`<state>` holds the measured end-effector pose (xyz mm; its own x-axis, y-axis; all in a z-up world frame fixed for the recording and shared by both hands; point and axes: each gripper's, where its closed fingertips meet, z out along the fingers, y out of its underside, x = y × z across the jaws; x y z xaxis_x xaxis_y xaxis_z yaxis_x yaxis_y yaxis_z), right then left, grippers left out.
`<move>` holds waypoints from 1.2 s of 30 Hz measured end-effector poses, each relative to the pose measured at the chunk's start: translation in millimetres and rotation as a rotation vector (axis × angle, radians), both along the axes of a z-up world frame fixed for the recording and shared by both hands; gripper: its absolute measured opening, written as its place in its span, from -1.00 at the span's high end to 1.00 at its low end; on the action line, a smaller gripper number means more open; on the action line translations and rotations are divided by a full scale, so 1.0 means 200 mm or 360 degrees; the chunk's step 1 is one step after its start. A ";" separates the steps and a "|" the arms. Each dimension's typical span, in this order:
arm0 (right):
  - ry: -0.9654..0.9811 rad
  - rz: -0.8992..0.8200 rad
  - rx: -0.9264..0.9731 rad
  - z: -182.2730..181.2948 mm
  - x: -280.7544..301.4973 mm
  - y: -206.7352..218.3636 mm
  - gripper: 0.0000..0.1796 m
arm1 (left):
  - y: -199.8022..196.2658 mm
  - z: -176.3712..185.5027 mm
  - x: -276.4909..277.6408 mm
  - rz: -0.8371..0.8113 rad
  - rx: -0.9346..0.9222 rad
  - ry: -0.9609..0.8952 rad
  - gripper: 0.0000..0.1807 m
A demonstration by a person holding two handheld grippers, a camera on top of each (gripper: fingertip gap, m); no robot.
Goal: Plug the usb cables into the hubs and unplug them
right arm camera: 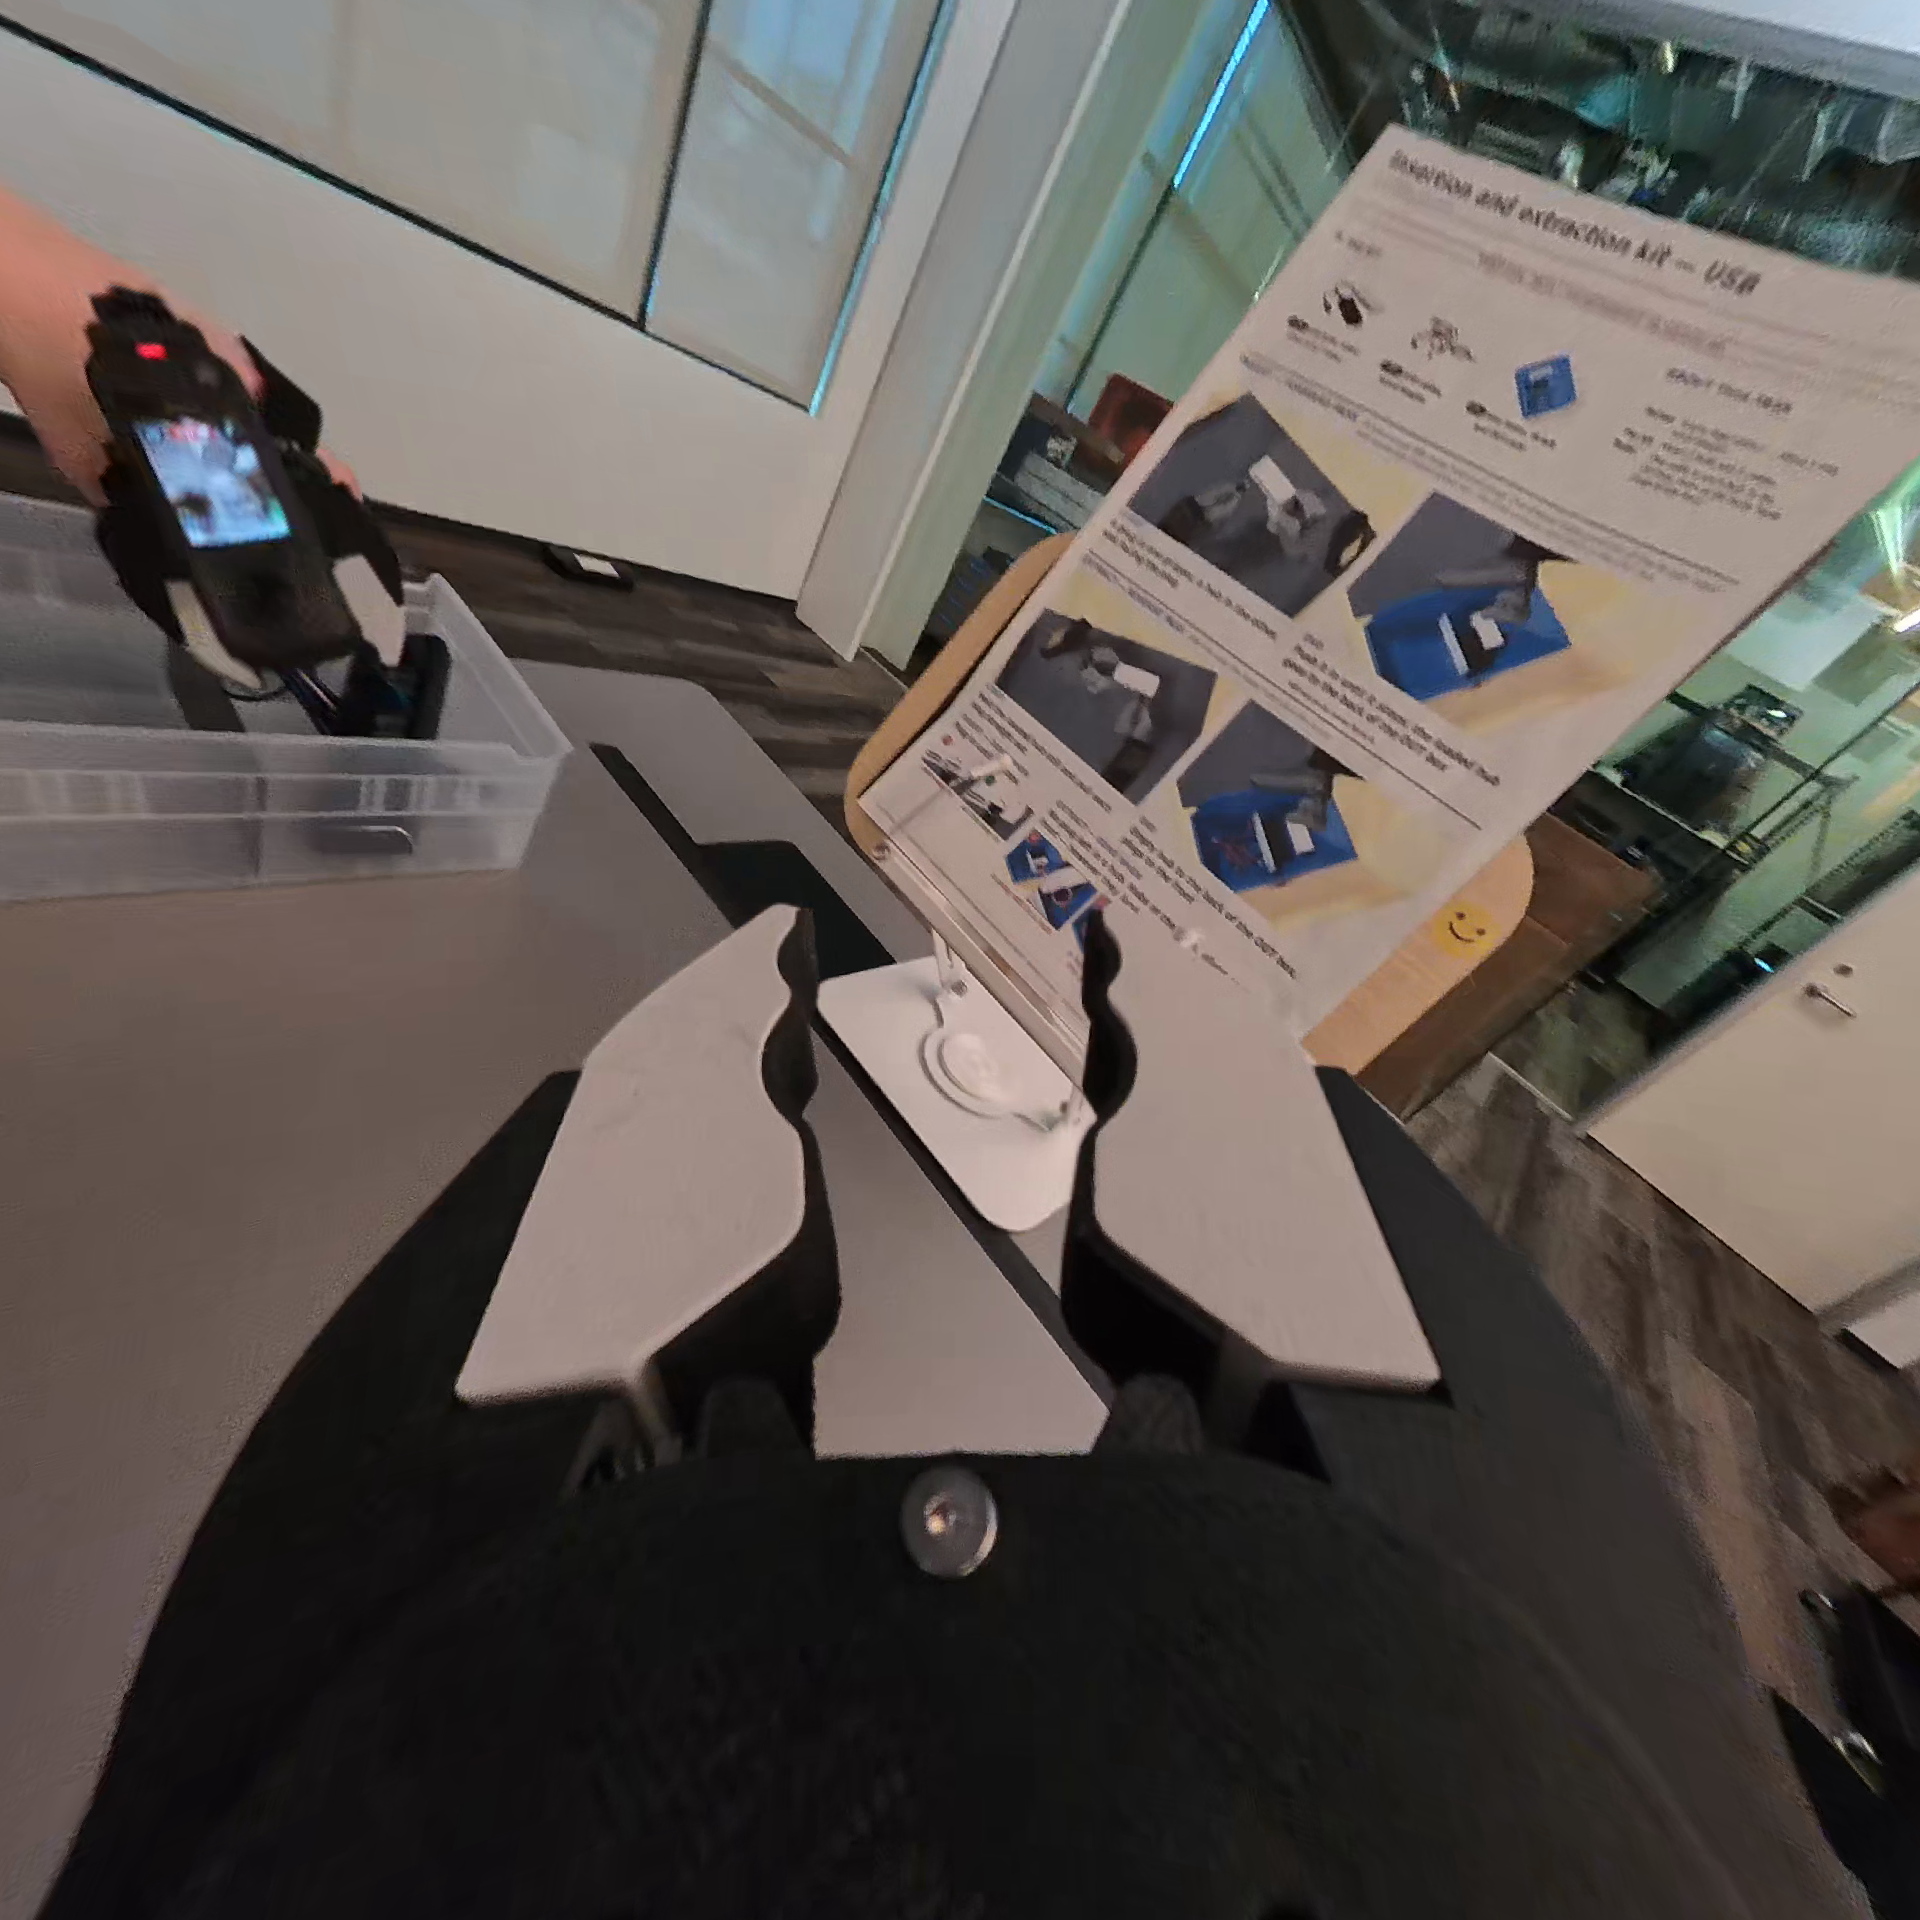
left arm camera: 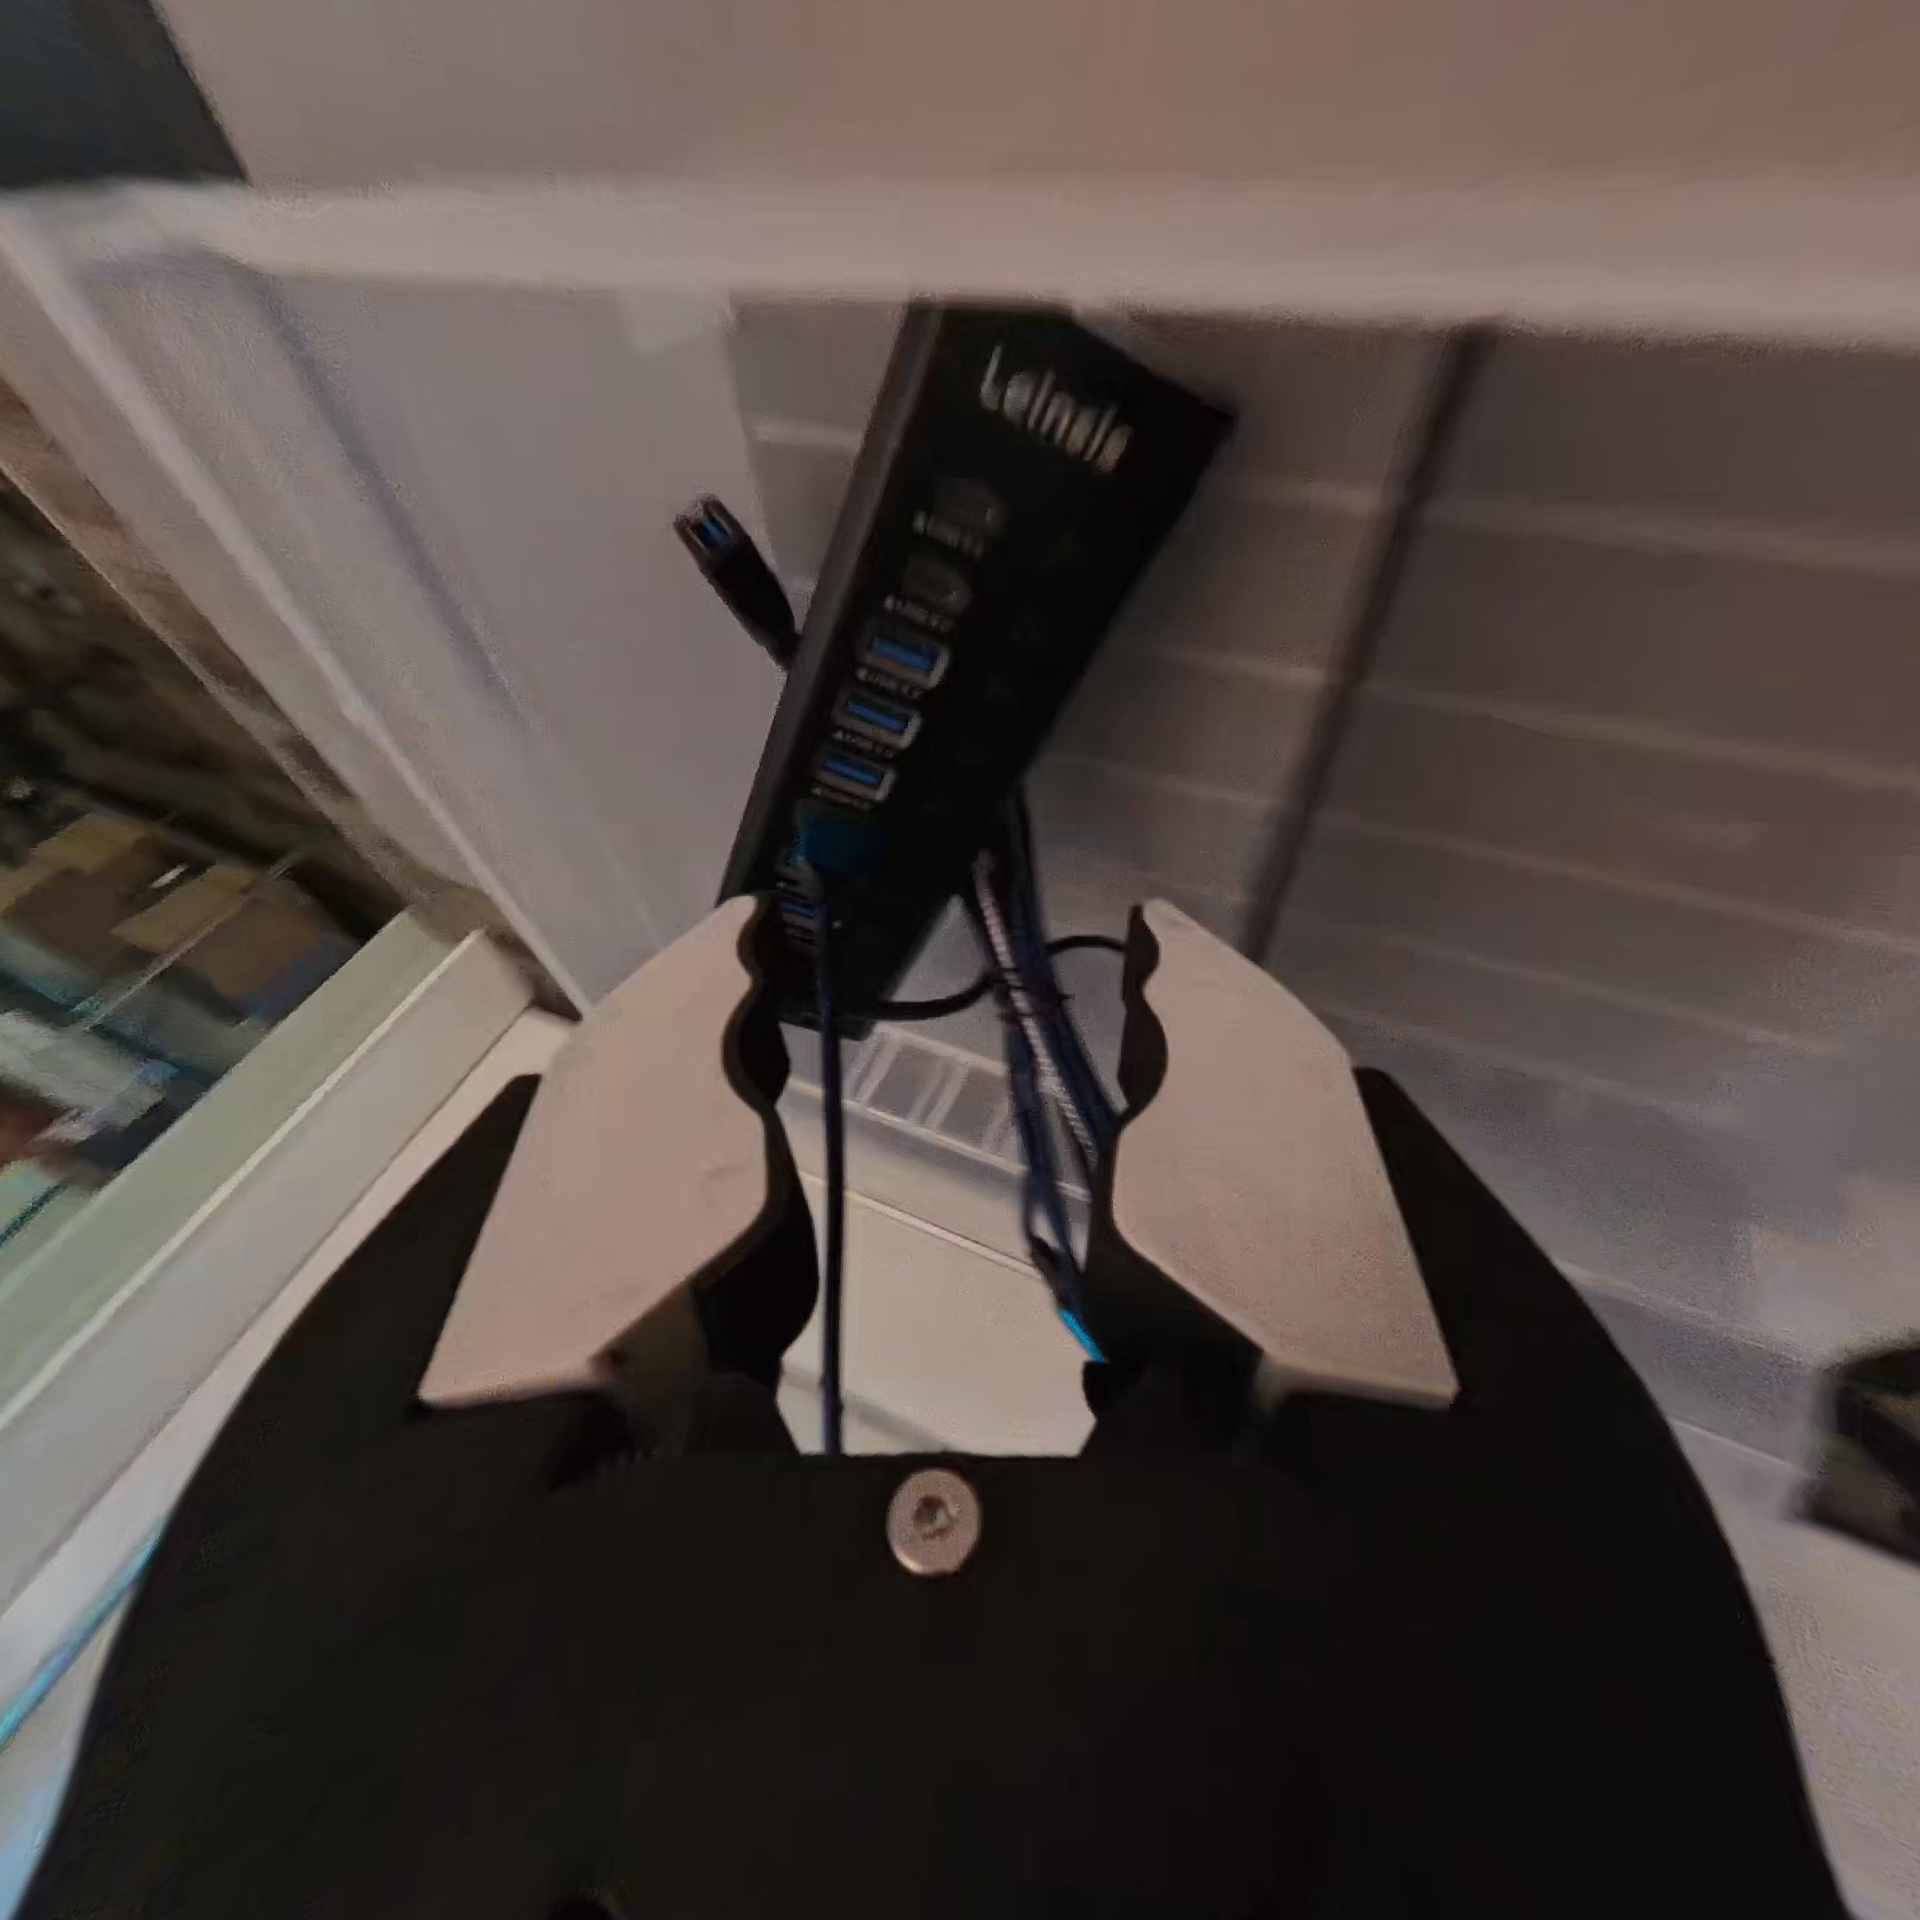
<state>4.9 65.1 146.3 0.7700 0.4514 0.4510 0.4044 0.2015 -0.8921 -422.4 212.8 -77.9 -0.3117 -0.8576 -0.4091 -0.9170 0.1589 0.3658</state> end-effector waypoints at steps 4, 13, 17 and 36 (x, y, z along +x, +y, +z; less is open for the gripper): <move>0.0003 -0.0030 -0.0011 -0.01 0.02 0.01 0.45 | 0.14 -0.12 0.00 -0.0159 0.0026 0.0098 0.22; -0.0044 -0.0095 -0.0079 -0.08 0.06 0.09 0.45 | 0.16 -0.27 0.01 -0.0170 -0.0174 0.0007 0.24; -0.0068 -0.0102 -0.0114 -0.11 0.06 0.10 0.46 | 0.16 -0.27 0.01 -0.0172 -0.0175 -0.0005 0.27; -0.0142 -0.0097 -0.0141 -0.14 0.04 0.10 0.46 | 0.14 -0.22 0.01 -0.0210 -0.0091 -0.0047 0.28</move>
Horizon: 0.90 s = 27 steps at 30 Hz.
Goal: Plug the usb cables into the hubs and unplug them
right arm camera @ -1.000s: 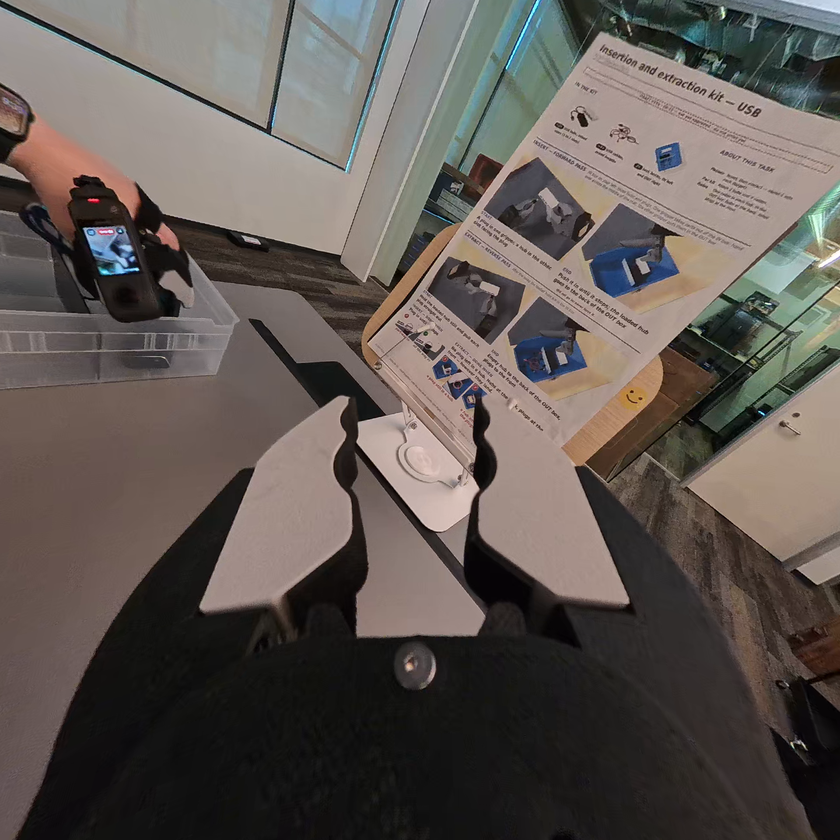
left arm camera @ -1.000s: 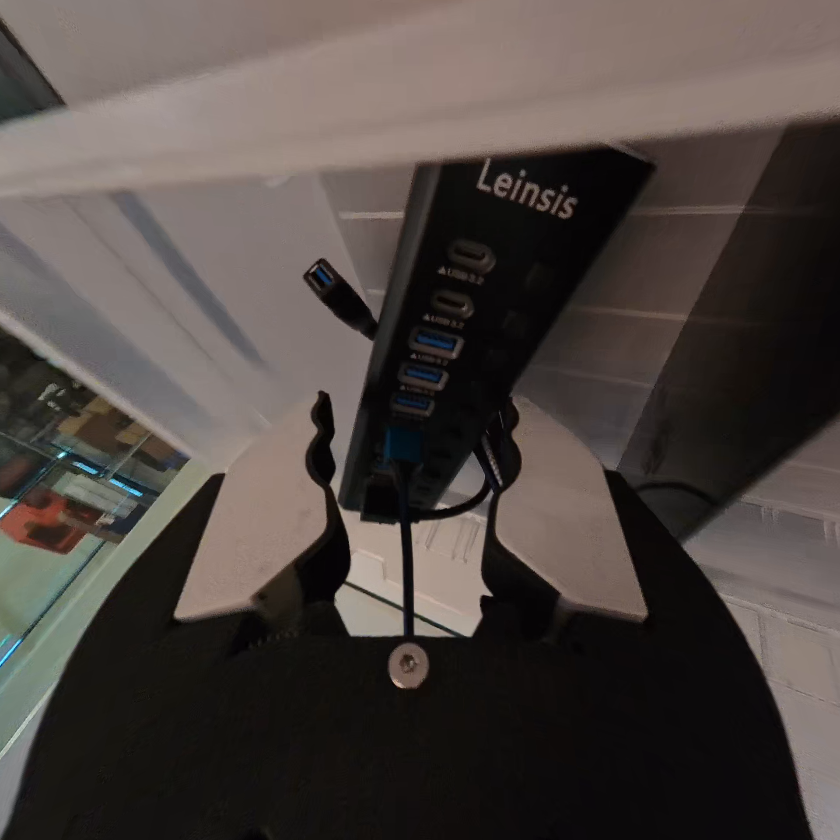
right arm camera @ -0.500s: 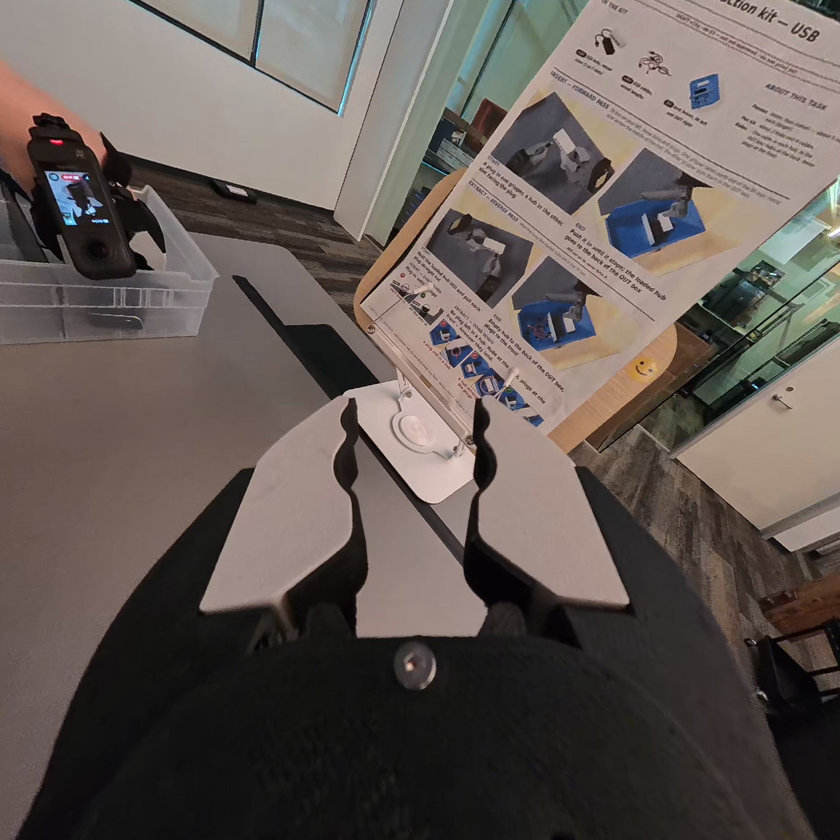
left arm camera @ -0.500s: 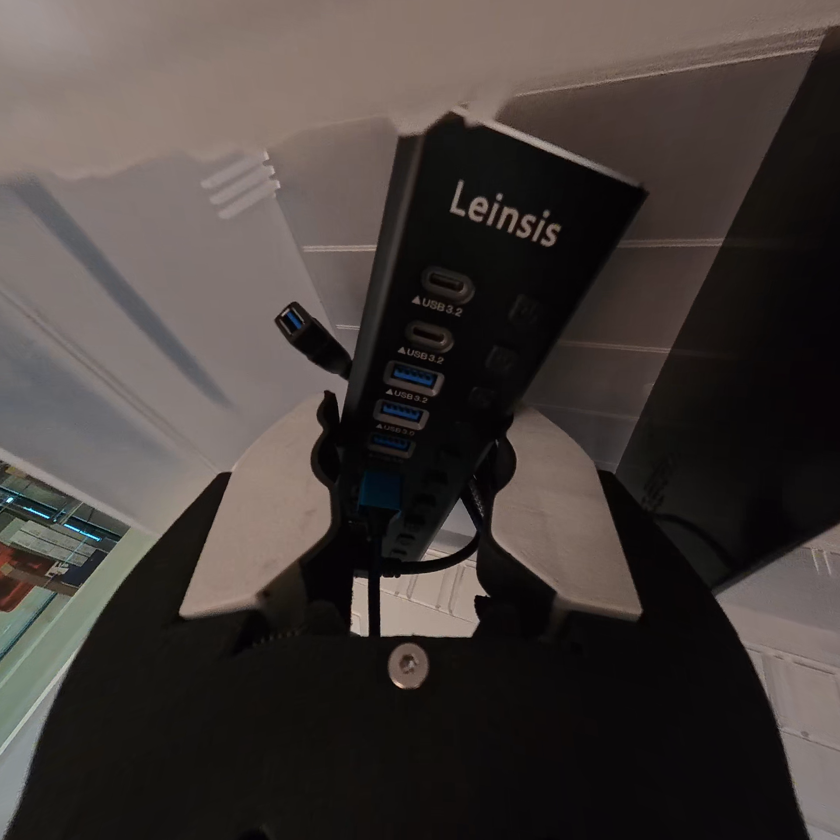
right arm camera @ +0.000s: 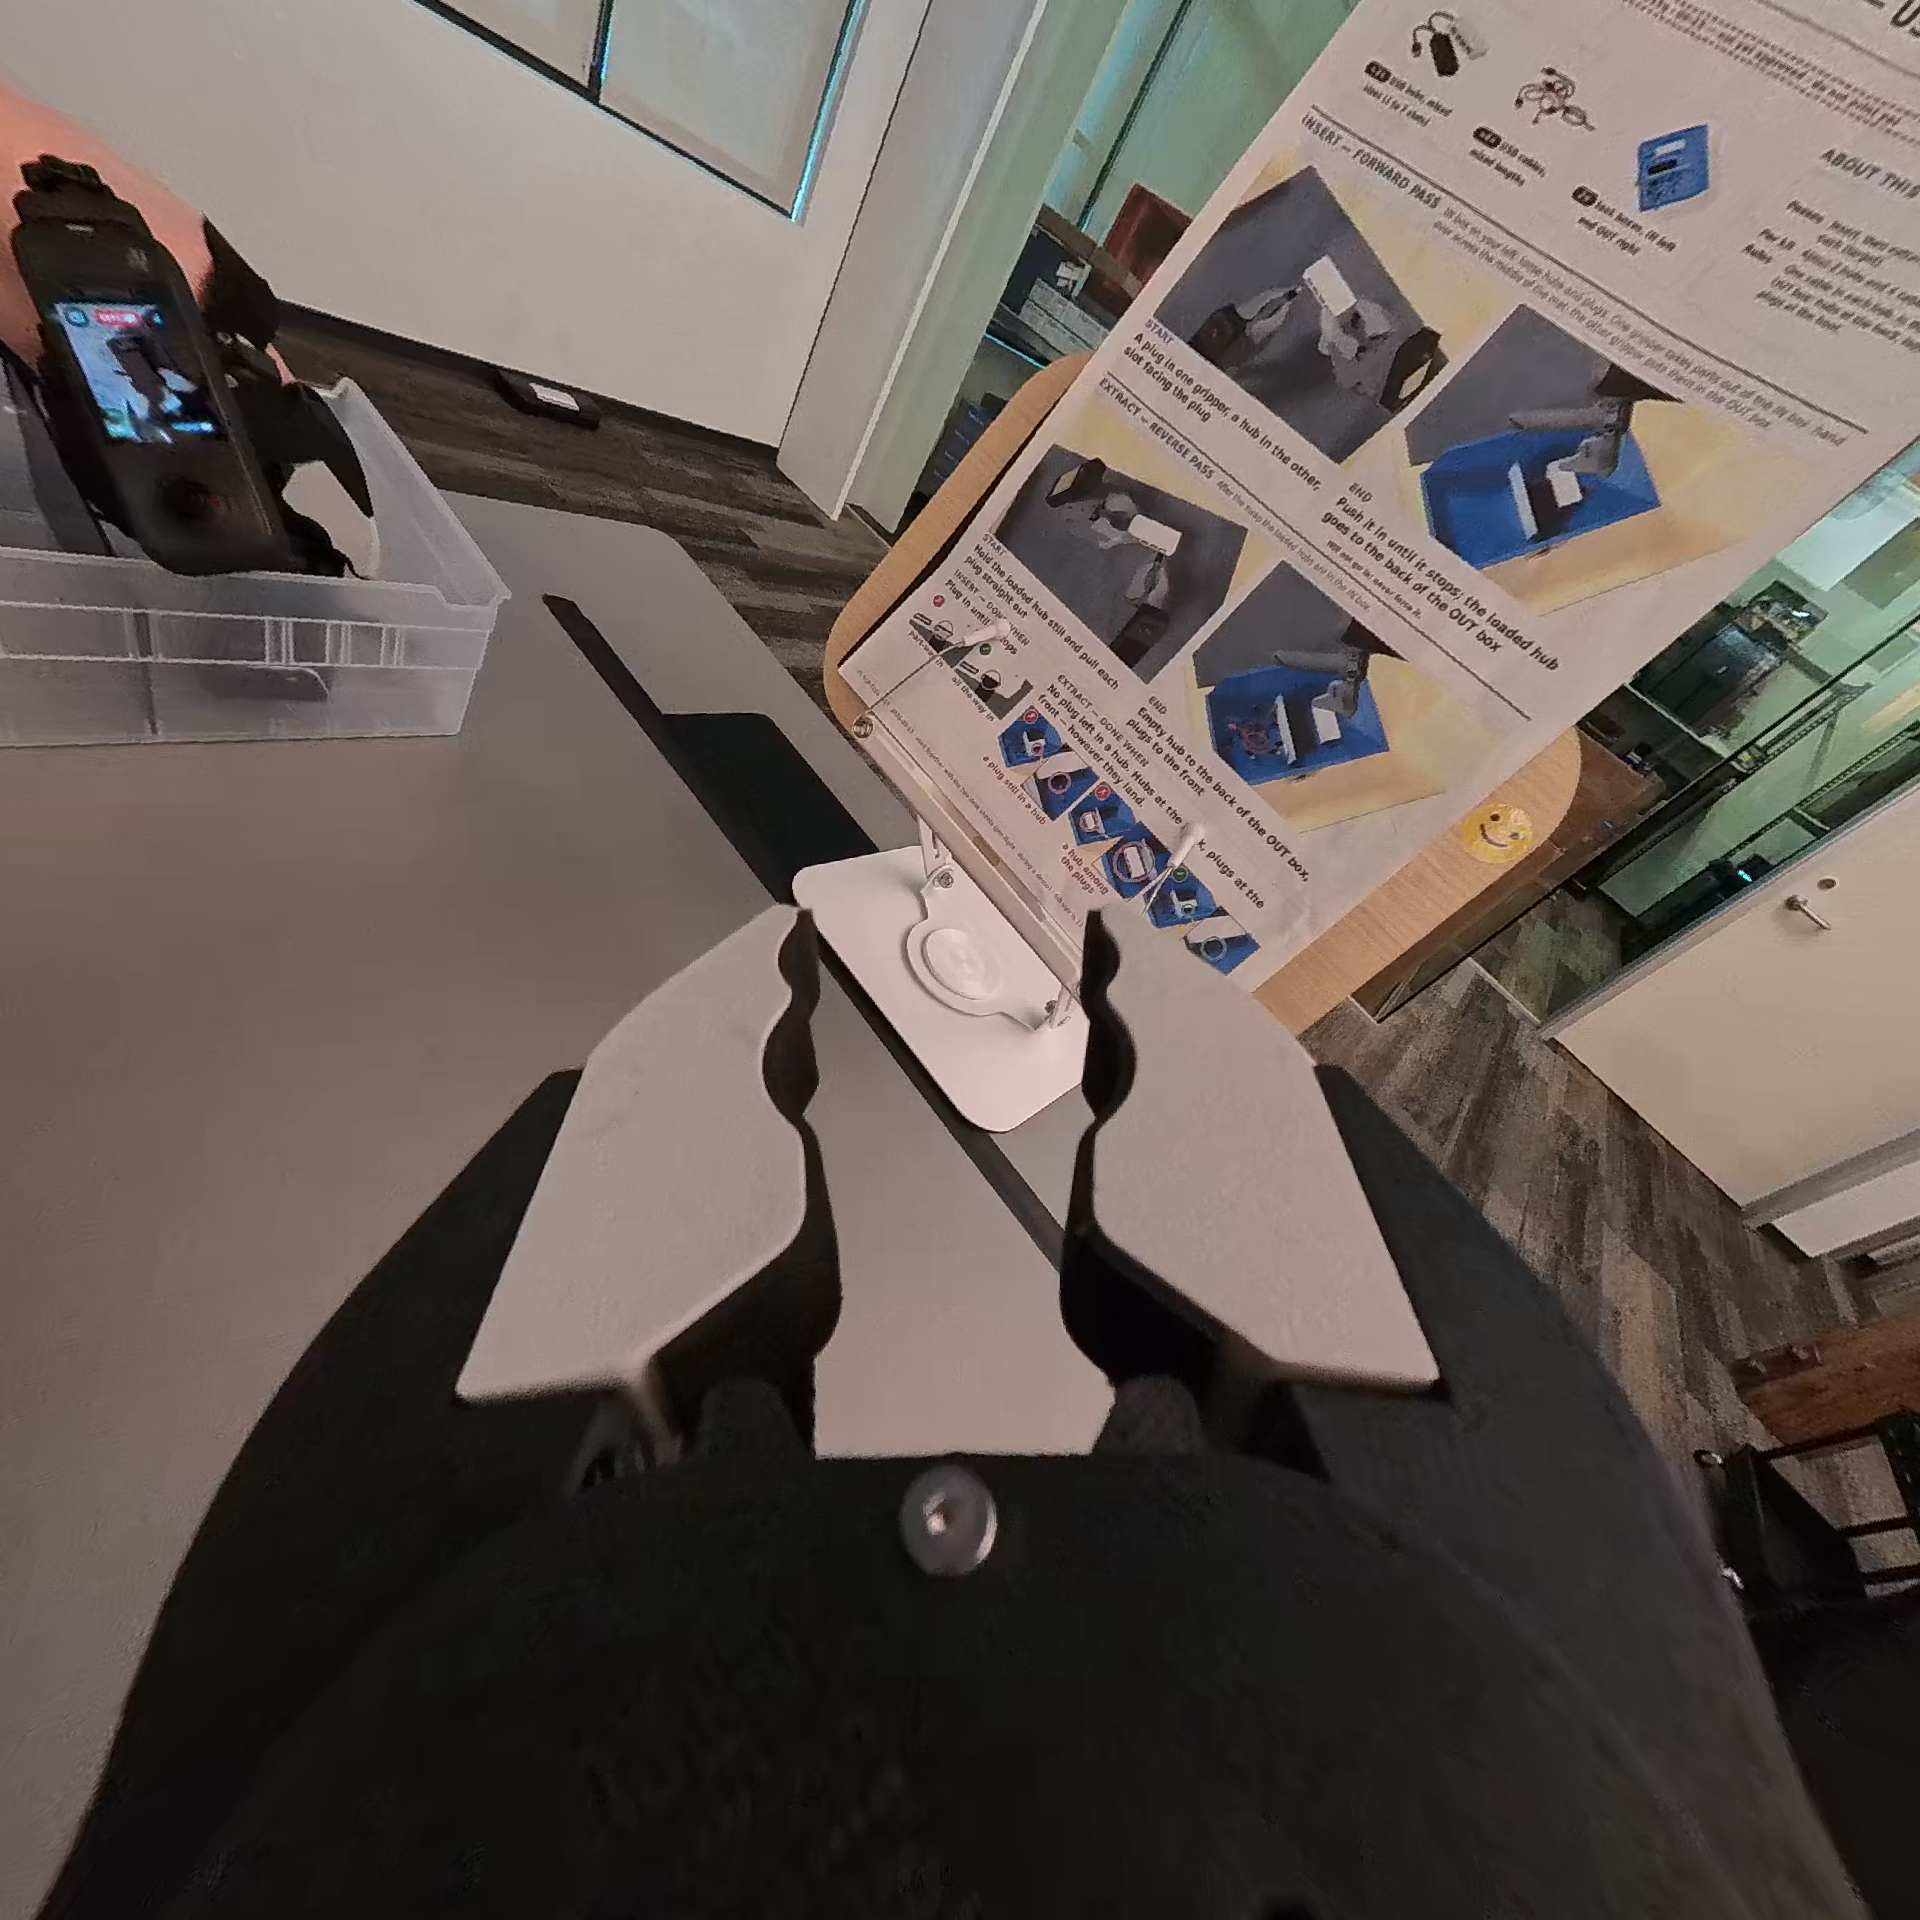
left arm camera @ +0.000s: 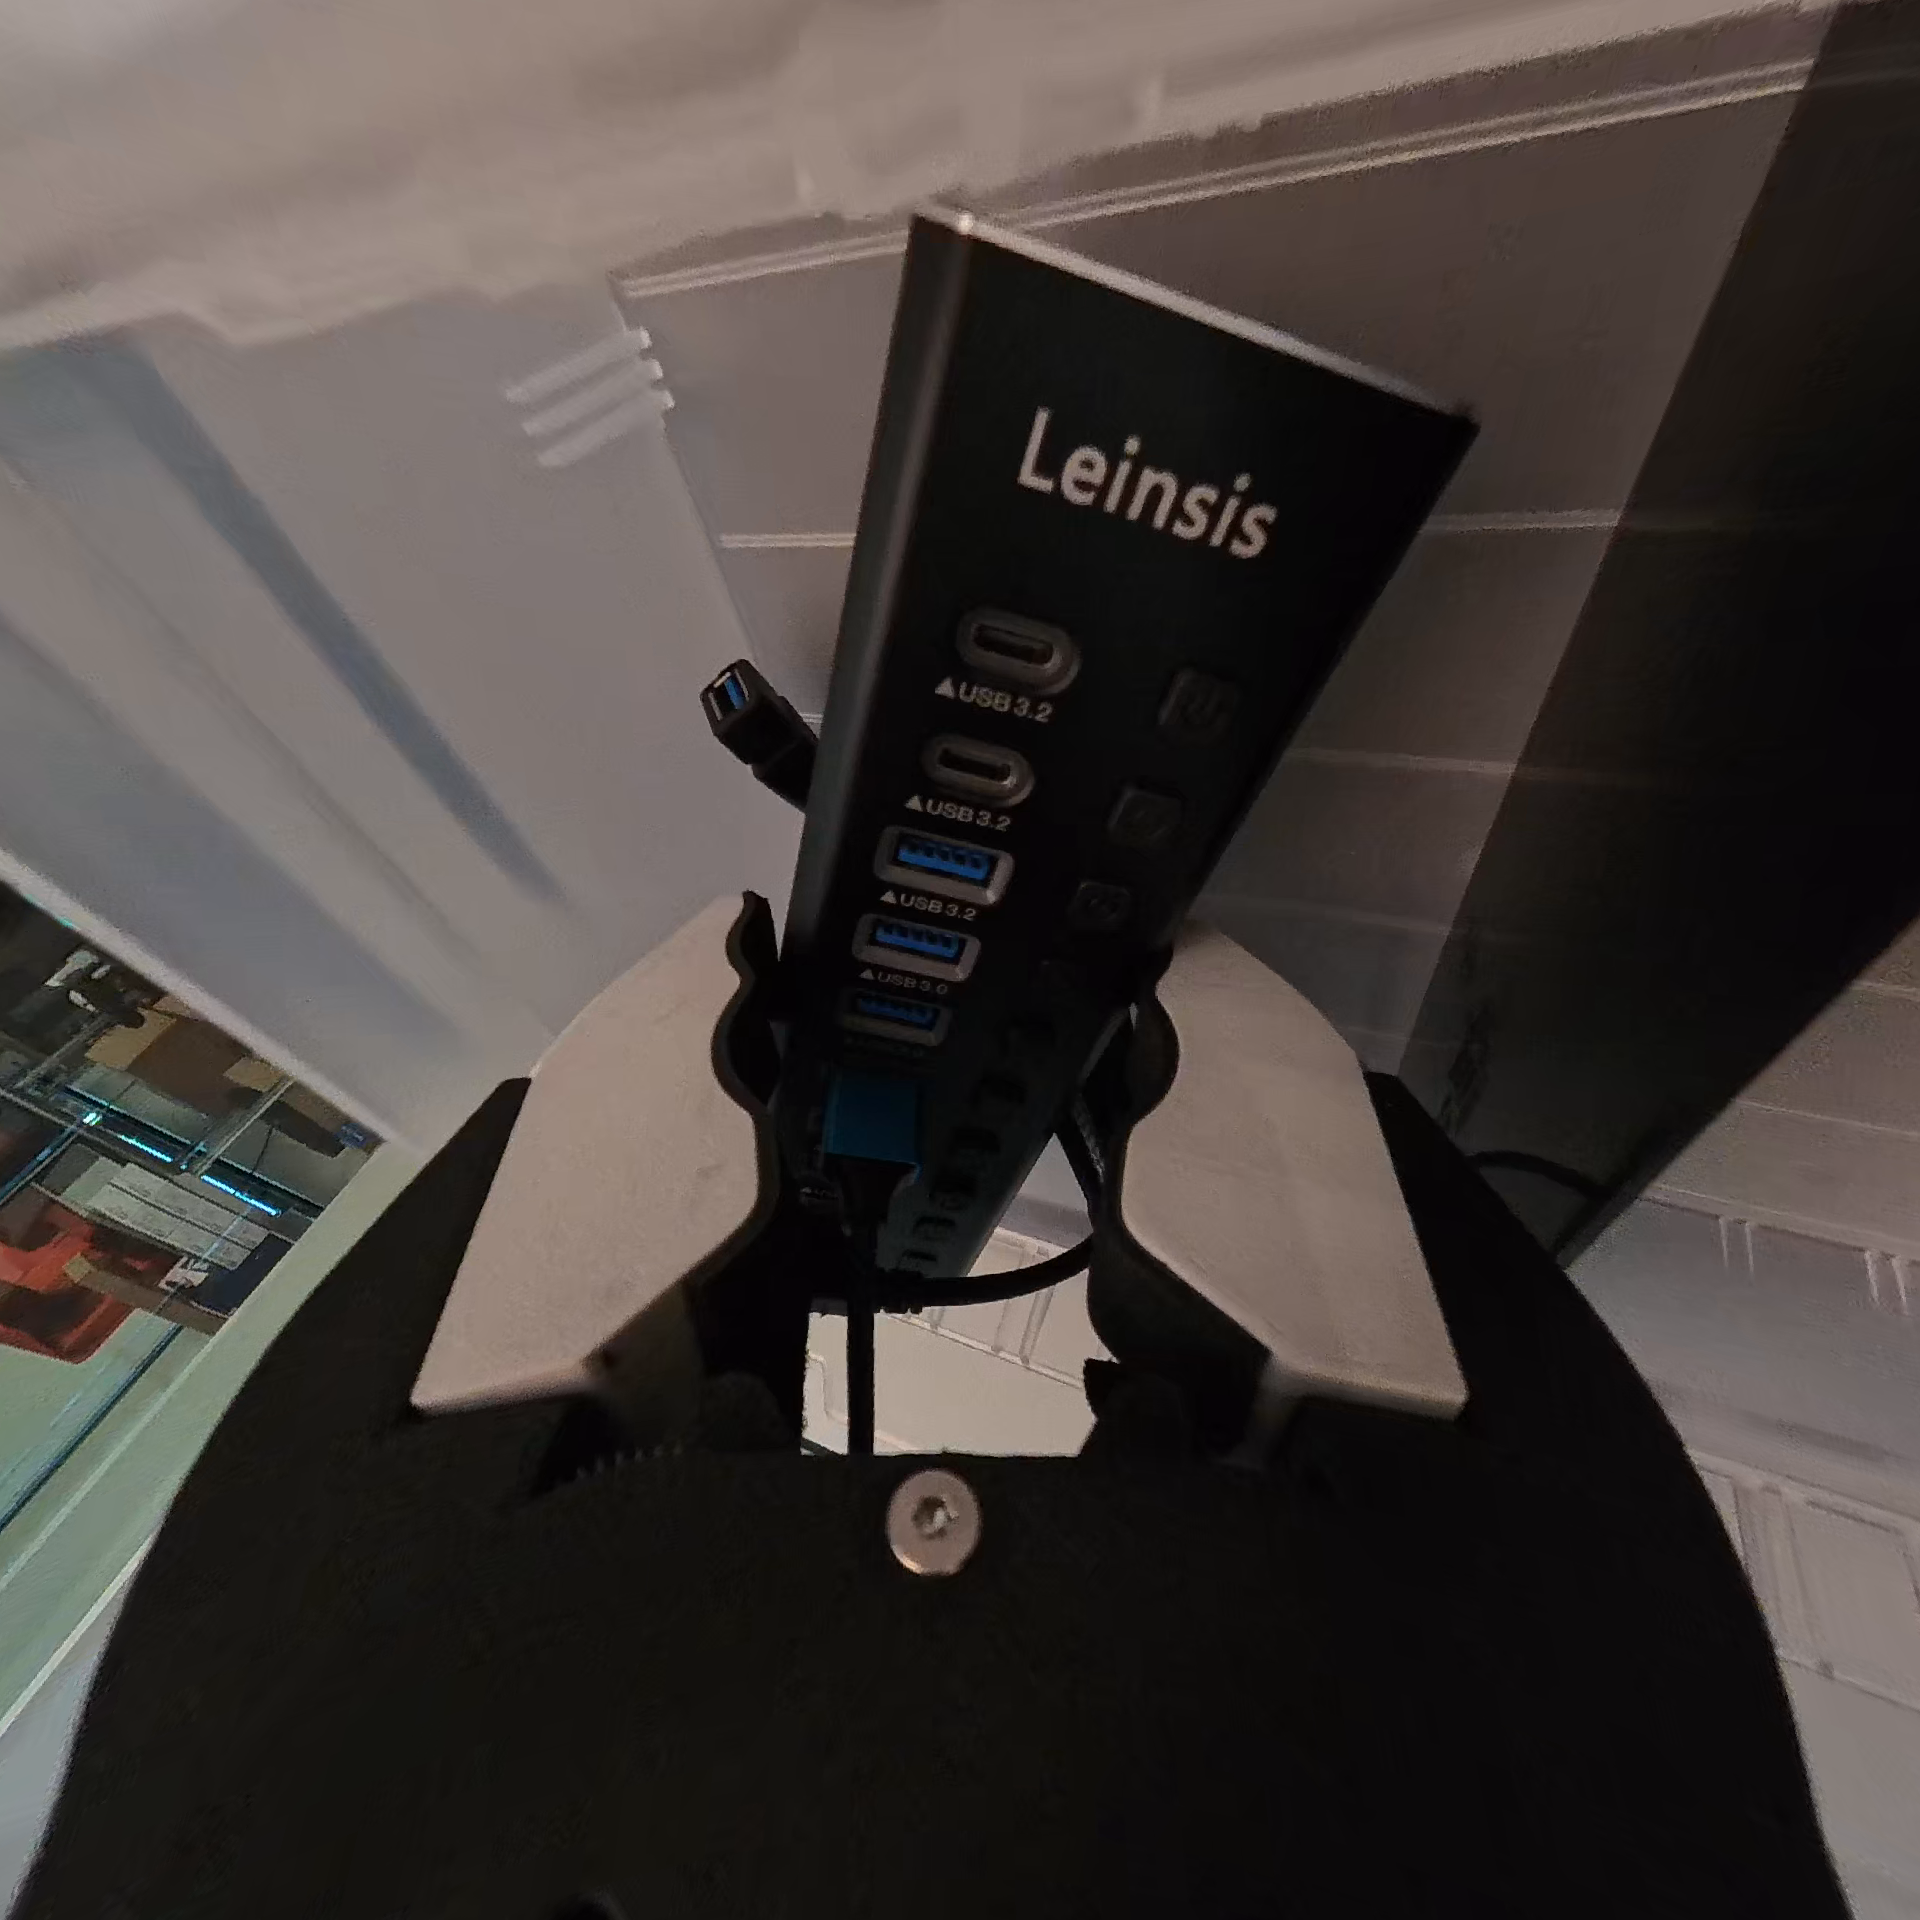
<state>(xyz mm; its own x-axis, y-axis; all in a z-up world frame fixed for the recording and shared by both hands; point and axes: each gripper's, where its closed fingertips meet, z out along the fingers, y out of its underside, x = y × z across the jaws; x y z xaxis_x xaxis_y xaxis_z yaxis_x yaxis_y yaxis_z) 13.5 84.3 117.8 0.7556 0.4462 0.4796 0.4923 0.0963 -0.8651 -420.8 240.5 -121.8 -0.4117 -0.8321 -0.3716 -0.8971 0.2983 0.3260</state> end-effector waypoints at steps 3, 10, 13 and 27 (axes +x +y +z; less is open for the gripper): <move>-0.0005 0.0000 -0.0012 -0.01 0.00 0.00 0.46 | 0.00 0.01 -0.01 -0.0003 0.0012 -0.0009 0.28; -0.0043 -0.0005 -0.0033 -0.03 -0.01 0.01 0.46 | 0.00 0.04 -0.03 -0.0015 0.0044 -0.0056 0.29; -0.0054 -0.0005 -0.0045 -0.04 -0.01 0.02 0.46 | 0.00 0.04 -0.03 -0.0012 0.0052 -0.0065 0.29; -0.0096 -0.0018 -0.0061 -0.06 -0.01 0.03 0.46 | 0.01 0.11 -0.01 0.0005 0.0189 -0.0177 0.30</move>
